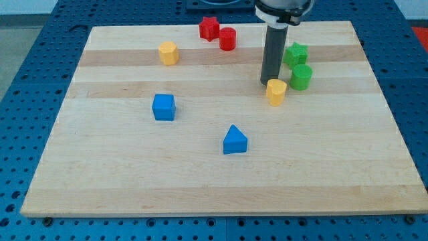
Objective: Push the yellow heart below the green circle
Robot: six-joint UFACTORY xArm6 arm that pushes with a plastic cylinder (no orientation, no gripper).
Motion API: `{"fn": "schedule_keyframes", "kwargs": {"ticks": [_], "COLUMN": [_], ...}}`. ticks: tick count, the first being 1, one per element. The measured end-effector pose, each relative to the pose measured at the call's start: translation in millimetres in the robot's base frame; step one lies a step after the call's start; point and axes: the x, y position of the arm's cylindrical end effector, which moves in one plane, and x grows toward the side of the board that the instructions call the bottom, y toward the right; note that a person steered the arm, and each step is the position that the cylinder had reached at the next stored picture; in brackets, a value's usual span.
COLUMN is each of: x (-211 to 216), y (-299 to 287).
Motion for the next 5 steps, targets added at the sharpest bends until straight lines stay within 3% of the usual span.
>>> {"fn": "schedule_keyframes", "kwargs": {"ticks": [3,5], "x": [23,30], "y": [0,-42]}}
